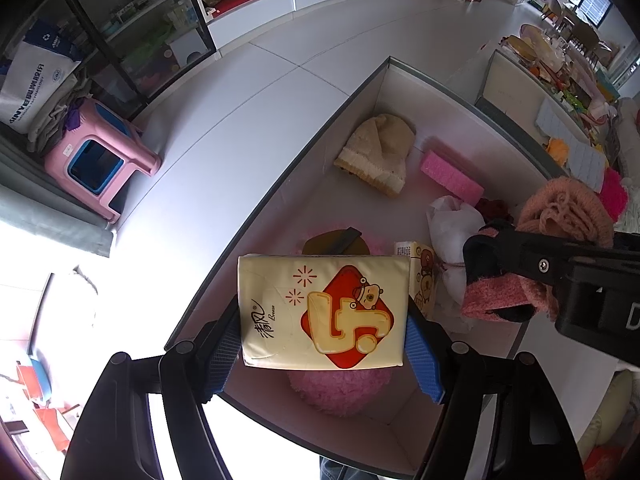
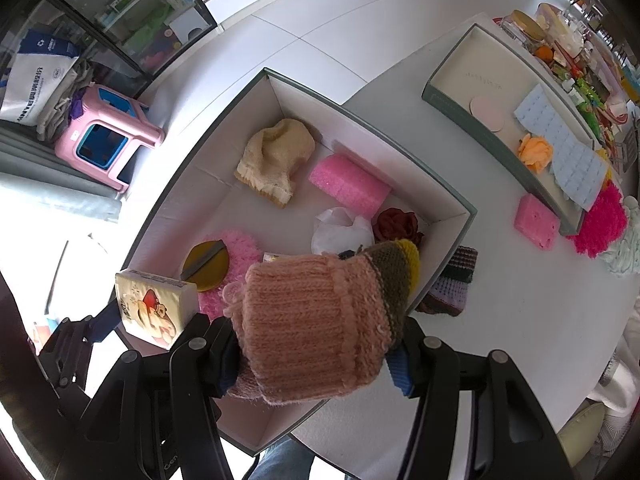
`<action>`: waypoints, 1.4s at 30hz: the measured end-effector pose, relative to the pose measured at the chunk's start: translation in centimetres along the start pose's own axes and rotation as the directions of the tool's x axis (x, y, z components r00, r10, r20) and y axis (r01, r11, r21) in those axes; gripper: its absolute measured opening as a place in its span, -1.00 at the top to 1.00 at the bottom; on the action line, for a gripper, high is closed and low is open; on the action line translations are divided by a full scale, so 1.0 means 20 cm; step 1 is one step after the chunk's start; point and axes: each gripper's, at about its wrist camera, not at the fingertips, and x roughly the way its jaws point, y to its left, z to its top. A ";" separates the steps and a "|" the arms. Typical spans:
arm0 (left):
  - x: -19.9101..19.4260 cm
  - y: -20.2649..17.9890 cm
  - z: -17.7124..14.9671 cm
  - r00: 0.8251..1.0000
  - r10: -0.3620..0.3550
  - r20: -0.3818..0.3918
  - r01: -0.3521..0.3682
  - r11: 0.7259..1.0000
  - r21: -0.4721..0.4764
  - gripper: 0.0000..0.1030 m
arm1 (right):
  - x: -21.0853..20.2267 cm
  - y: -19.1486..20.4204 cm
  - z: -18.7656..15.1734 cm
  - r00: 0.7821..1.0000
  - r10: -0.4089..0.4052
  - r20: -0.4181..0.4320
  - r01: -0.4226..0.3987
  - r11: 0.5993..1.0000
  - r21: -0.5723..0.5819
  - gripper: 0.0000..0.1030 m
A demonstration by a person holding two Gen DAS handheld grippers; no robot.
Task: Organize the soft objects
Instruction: 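Hold the hat and packet above the box interior with both grippers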
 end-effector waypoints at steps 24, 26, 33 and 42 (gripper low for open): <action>-0.03 -0.01 0.00 1.000 0.016 0.011 -0.016 1.000 0.001 -0.45 | -0.01 0.00 0.02 1.000 -0.001 0.011 0.001 1.000 -0.012 -0.22; -0.03 -0.01 0.00 1.000 0.016 0.010 -0.016 1.000 0.003 -0.45 | -0.01 0.00 0.02 1.000 -0.002 0.012 0.002 1.000 -0.012 -0.22; -0.02 -0.01 0.00 1.000 0.017 0.009 -0.017 1.000 0.004 -0.45 | -0.01 0.00 0.02 1.000 -0.002 0.013 0.002 1.000 -0.012 -0.22; -0.01 0.00 0.00 1.000 0.016 -0.004 -0.016 1.000 -0.003 -0.45 | -0.01 0.00 0.02 1.000 -0.006 0.013 0.006 1.000 -0.013 -0.22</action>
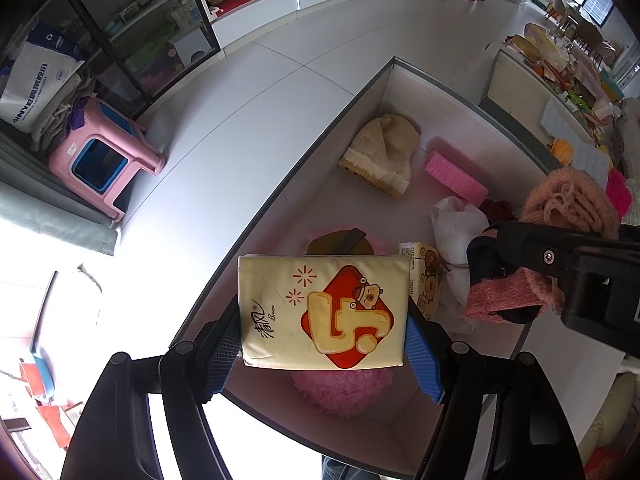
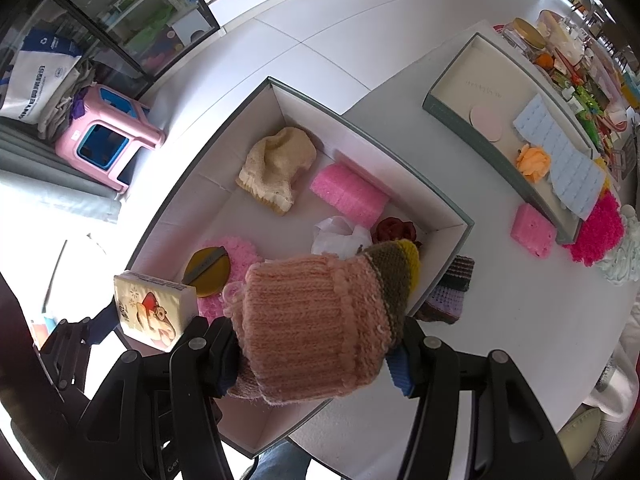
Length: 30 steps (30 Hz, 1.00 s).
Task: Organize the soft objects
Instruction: 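Hold the hat and packet above the box interior with both grippers, then open the left gripper to drop the packet while right releases the hat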
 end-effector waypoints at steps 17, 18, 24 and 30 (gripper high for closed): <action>0.02 -0.01 0.01 1.000 0.002 -0.012 -0.001 1.000 0.003 -0.45 | 0.02 0.03 0.00 1.000 -0.014 -0.010 0.014 1.000 -0.016 -0.22; 0.02 -0.01 0.01 1.000 0.003 -0.014 -0.003 1.000 0.004 -0.45 | 0.02 0.03 0.00 1.000 -0.014 -0.012 0.014 1.000 -0.016 -0.22; 0.03 -0.01 0.01 1.000 0.003 -0.023 -0.003 1.000 0.001 -0.45 | 0.03 0.03 0.01 1.000 -0.019 -0.013 0.019 1.000 -0.015 -0.22; 0.02 0.01 0.01 0.999 -0.031 -0.014 0.031 0.999 -0.016 -0.57 | 0.02 0.04 0.01 1.000 -0.030 -0.003 0.030 0.999 -0.032 -0.30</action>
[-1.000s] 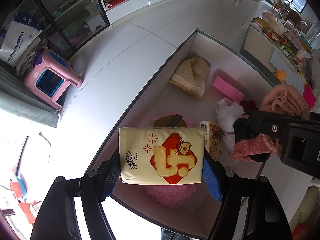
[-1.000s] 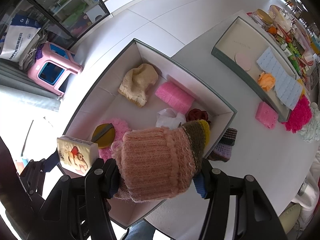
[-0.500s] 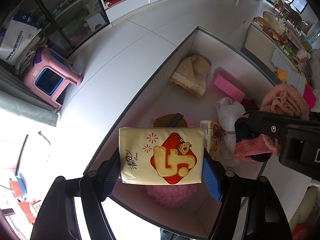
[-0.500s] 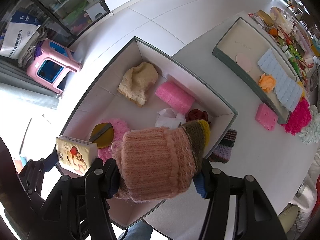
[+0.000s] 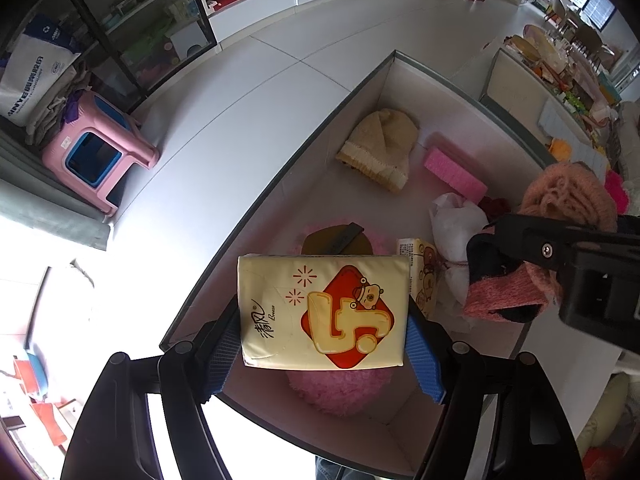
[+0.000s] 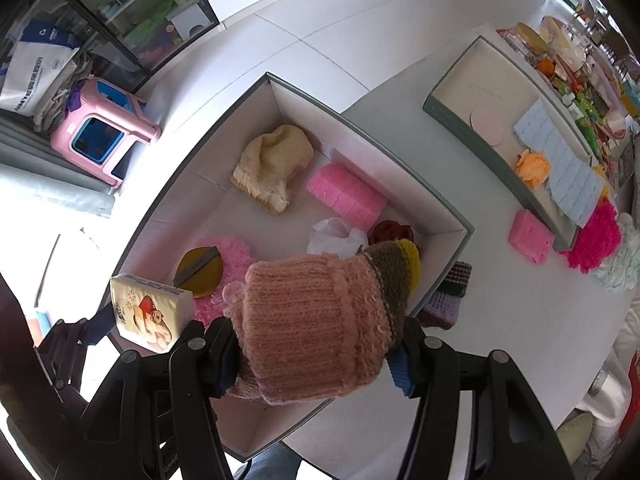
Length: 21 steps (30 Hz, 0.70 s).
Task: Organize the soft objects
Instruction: 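Open the left gripper to drop the packet while right releases the hat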
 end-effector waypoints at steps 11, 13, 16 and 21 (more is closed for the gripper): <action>-0.06 0.03 -0.03 0.999 -0.026 0.045 0.027 0.999 -0.019 -0.99 | -0.10 -0.01 -0.03 0.996 -0.003 0.088 0.004 1.000 -0.013 -0.91; -0.08 0.02 -0.03 0.998 -0.025 0.057 0.026 1.000 -0.015 -0.99 | -0.12 -0.02 -0.05 0.995 0.009 0.100 -0.009 1.000 -0.002 -0.99; -0.13 0.02 -0.04 0.995 -0.038 0.087 0.039 0.999 -0.007 -0.99 | -0.13 -0.03 -0.06 0.994 0.010 0.104 -0.010 1.000 0.005 -0.99; -0.21 0.03 -0.06 0.988 -0.075 0.135 0.076 0.997 -0.006 -0.99 | -0.17 -0.03 -0.09 0.993 0.002 0.117 -0.003 1.000 0.011 -0.99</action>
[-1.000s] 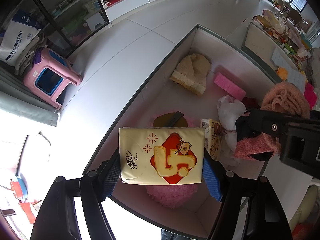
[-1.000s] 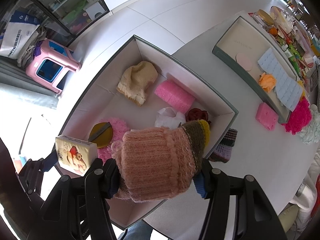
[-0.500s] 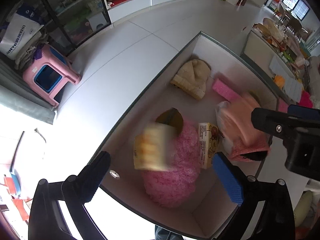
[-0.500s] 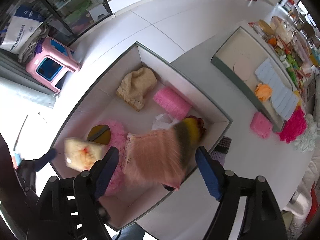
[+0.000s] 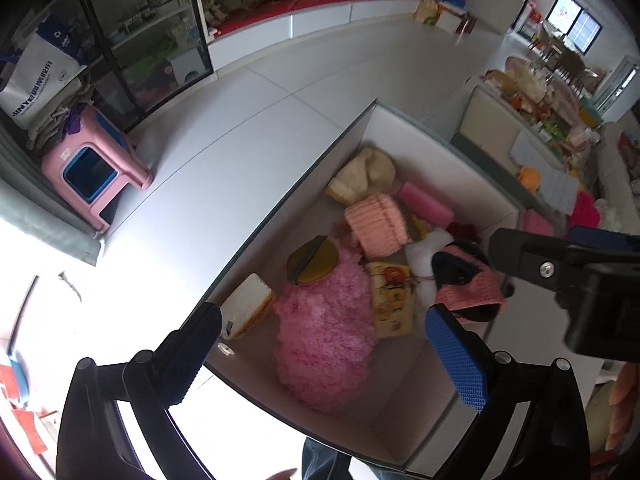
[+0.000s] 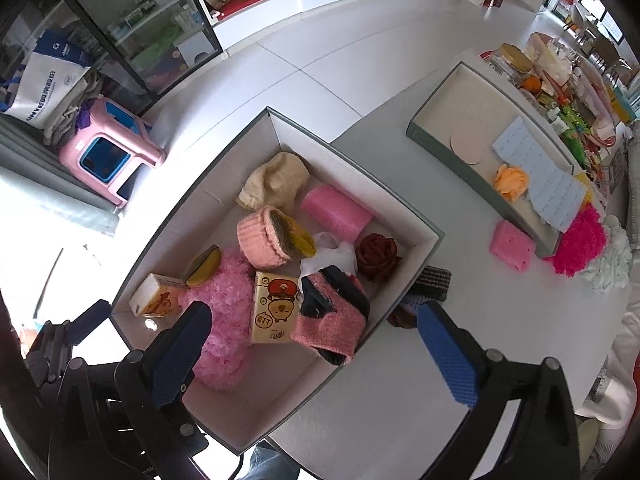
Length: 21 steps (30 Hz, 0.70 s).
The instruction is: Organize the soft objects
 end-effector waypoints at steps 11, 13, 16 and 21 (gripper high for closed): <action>-0.05 -0.04 -0.05 0.999 0.023 -0.030 -0.022 0.999 0.025 -0.99 | -0.08 0.02 -0.07 1.000 0.023 0.014 -0.023 1.000 -0.009 -0.99; -0.06 -0.04 -0.06 0.999 0.035 -0.031 -0.034 0.999 0.025 -0.99 | -0.09 0.02 -0.08 1.000 0.021 0.014 -0.021 1.000 -0.009 -0.99; -0.07 -0.04 -0.08 0.999 0.043 -0.031 -0.043 0.999 0.027 -0.99 | -0.11 0.03 -0.10 1.000 0.023 0.015 -0.023 1.000 -0.010 -0.99; -0.08 -0.05 -0.09 0.998 0.058 -0.030 -0.057 0.998 0.035 -0.99 | -0.13 0.03 -0.11 1.000 0.022 0.023 -0.022 1.000 -0.010 -0.99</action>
